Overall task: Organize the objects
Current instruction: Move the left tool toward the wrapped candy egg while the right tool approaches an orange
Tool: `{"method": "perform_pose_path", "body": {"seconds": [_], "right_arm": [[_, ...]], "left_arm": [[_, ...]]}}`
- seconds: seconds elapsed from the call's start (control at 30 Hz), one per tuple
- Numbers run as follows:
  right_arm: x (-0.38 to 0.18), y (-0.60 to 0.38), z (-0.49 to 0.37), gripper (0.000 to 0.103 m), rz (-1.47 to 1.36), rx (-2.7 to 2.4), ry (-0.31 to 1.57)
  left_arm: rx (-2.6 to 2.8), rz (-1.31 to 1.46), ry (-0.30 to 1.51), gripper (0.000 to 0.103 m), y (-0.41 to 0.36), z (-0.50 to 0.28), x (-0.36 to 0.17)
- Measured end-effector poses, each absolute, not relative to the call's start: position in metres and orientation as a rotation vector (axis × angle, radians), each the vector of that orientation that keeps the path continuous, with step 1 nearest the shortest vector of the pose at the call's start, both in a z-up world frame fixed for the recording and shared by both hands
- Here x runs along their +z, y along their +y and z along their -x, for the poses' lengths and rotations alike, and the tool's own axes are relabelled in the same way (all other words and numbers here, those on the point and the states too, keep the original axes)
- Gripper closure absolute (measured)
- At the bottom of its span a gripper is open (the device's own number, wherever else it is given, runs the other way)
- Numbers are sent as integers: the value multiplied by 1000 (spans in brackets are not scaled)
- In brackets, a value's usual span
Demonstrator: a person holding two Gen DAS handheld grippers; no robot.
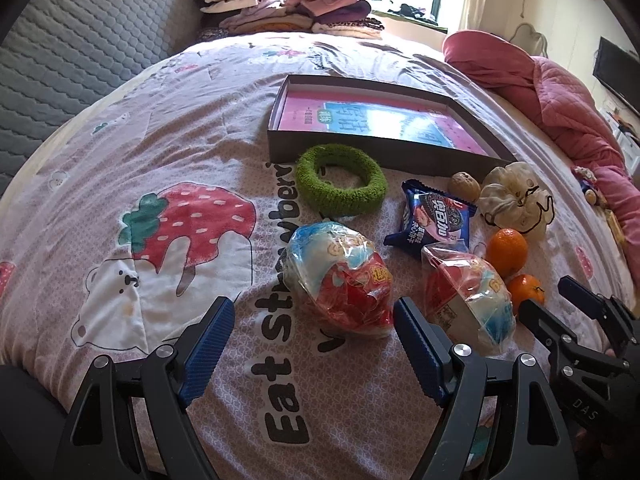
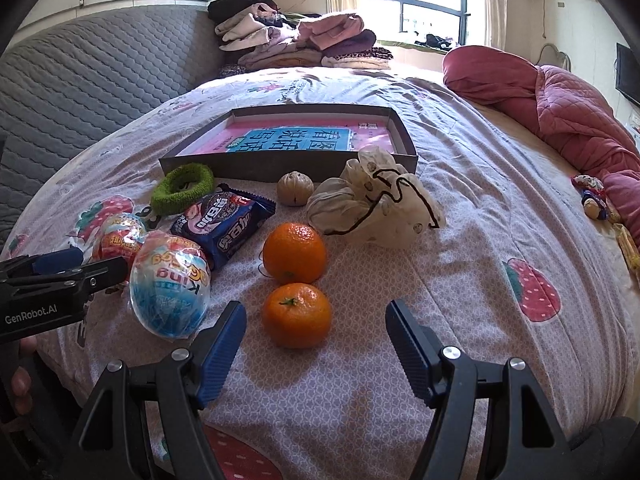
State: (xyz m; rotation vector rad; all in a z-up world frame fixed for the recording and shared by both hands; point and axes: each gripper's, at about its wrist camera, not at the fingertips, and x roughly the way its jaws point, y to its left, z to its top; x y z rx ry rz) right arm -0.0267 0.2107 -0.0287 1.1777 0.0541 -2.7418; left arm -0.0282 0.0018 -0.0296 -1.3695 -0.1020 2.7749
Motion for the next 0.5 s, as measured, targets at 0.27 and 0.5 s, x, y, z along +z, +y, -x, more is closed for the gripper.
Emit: {"method": "perform_pose_path", "body": {"seconds": [0.27,0.5], "right_arm": [[-32,210,28,32,-1183,-2734,53],[-37,208,33,36,-1201,-2731,62]], "left_arm": [[2785,1401,-136,21,2,42,-32],[2802,1452,-130,21,6,58,-42]]}}
